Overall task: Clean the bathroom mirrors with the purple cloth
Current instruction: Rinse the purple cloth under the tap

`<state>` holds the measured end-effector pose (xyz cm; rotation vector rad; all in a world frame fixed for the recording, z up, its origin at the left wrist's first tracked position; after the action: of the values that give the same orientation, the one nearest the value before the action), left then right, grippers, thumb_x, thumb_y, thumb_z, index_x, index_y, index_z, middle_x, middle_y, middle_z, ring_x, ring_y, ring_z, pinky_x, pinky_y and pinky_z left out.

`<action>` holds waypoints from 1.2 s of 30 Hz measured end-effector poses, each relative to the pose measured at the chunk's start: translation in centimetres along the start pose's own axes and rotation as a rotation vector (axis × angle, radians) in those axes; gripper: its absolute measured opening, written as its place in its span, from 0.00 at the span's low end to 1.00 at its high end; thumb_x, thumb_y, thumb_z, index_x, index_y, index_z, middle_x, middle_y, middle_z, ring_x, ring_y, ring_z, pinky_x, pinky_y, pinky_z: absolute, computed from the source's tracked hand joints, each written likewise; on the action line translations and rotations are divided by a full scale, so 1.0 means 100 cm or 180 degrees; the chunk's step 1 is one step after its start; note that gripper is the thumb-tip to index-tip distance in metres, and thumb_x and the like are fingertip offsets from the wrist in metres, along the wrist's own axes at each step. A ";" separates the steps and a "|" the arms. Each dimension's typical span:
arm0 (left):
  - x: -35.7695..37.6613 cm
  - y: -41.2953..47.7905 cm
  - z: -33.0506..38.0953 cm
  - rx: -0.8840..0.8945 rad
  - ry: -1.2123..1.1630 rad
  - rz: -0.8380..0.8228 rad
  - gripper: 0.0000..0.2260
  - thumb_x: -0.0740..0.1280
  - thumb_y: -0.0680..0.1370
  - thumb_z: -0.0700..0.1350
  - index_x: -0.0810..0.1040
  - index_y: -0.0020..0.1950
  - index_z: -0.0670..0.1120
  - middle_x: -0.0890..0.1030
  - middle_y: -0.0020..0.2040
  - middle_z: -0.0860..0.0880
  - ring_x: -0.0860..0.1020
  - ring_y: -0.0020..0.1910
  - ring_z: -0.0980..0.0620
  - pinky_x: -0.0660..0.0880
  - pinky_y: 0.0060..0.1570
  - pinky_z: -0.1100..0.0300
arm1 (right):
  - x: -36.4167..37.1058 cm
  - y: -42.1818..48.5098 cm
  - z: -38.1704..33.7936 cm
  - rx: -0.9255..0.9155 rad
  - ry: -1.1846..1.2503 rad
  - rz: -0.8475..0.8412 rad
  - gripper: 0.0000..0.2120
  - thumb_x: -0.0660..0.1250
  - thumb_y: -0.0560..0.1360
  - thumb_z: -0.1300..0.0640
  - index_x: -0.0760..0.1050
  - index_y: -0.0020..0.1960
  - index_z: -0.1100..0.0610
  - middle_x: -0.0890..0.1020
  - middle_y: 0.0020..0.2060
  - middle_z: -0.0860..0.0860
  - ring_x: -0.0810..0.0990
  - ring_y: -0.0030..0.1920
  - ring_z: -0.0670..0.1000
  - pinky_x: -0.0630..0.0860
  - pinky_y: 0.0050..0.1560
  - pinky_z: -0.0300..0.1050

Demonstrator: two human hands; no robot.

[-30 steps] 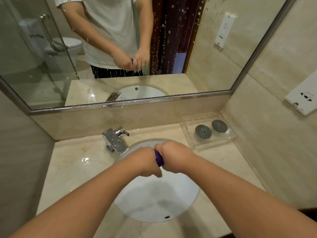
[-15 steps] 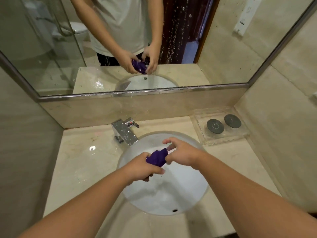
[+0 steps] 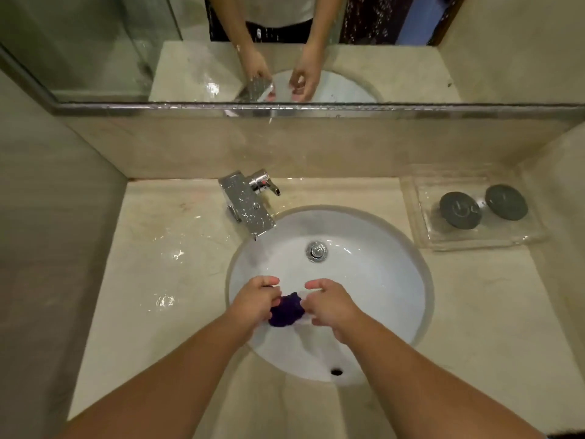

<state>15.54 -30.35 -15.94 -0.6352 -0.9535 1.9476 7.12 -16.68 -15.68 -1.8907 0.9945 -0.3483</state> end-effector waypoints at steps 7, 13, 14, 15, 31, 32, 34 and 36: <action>-0.005 0.025 0.009 0.0253 0.0309 0.0249 0.05 0.66 0.79 0.44 0.81 0.50 0.52 0.84 0.48 0.50 0.82 0.47 0.51 0.76 0.51 0.56 | -0.001 0.066 -0.008 -0.0126 -0.0494 -0.0279 0.25 0.73 0.71 0.63 0.74 0.67 0.53 0.80 0.49 0.51 0.80 0.44 0.50 0.76 0.40 0.41; -0.016 0.039 0.013 0.0195 0.0319 0.0499 0.04 0.66 0.80 0.45 0.80 0.50 0.52 0.81 0.46 0.50 0.79 0.43 0.54 0.73 0.40 0.63 | 0.031 0.092 0.009 -0.0747 -0.3635 -0.0699 0.15 0.71 0.74 0.54 0.78 0.60 0.54 0.81 0.56 0.50 0.79 0.59 0.55 0.71 0.54 0.46; -0.018 0.039 0.013 0.0194 0.0338 0.0513 0.04 0.66 0.80 0.45 0.80 0.51 0.52 0.81 0.48 0.50 0.79 0.43 0.54 0.73 0.39 0.64 | 0.034 0.091 0.007 -0.0789 -0.3549 -0.0653 0.10 0.69 0.76 0.53 0.80 0.55 0.54 0.82 0.53 0.50 0.80 0.56 0.54 0.71 0.52 0.45; -0.019 0.038 0.013 0.0173 0.0408 0.0524 0.04 0.66 0.80 0.45 0.79 0.53 0.52 0.81 0.50 0.50 0.78 0.44 0.55 0.73 0.38 0.65 | 0.036 0.090 0.001 -0.0829 -0.3124 -0.0704 0.06 0.68 0.76 0.54 0.82 0.50 0.54 0.82 0.49 0.50 0.80 0.52 0.52 0.72 0.50 0.43; -0.001 0.029 0.050 0.0124 -0.1625 -0.0095 0.10 0.65 0.77 0.54 0.82 0.55 0.54 0.87 0.50 0.50 0.85 0.41 0.49 0.82 0.47 0.50 | 0.029 0.067 -0.150 -0.2384 -0.0396 0.0473 0.21 0.65 0.75 0.34 0.77 0.40 0.52 0.77 0.26 0.39 0.73 0.29 0.41 0.69 0.35 0.31; -0.003 0.027 0.049 0.0163 -0.1523 -0.0087 0.10 0.65 0.76 0.53 0.82 0.54 0.55 0.87 0.50 0.50 0.86 0.44 0.48 0.81 0.49 0.50 | 0.025 0.072 -0.152 -0.2365 -0.0402 0.0608 0.22 0.63 0.76 0.35 0.77 0.39 0.52 0.75 0.24 0.40 0.71 0.27 0.42 0.67 0.31 0.30; -0.005 0.024 0.047 0.0274 -0.1468 -0.0064 0.09 0.66 0.76 0.50 0.83 0.54 0.55 0.86 0.51 0.52 0.85 0.49 0.51 0.79 0.51 0.52 | 0.008 0.081 -0.157 -0.1895 0.0153 0.0915 0.24 0.59 0.78 0.35 0.79 0.38 0.52 0.73 0.23 0.41 0.71 0.25 0.44 0.69 0.29 0.35; -0.003 0.025 0.045 0.0486 -0.1652 -0.0025 0.09 0.66 0.77 0.40 0.82 0.56 0.48 0.86 0.54 0.51 0.84 0.49 0.53 0.78 0.53 0.53 | -0.010 0.090 -0.152 -0.1522 0.0358 0.1185 0.24 0.58 0.79 0.34 0.79 0.40 0.52 0.77 0.30 0.43 0.76 0.32 0.47 0.75 0.38 0.43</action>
<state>11.23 -33.13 -15.33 -0.0301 -1.0938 2.1997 -7.01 -27.26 -15.17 -2.0575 1.5833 0.0092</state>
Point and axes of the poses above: each hand's wrist, its own y-axis towards the middle knuckle, its own x-axis out of the palm, z = x × y, the point moved 1 cm from there along y, towards the middle knuckle
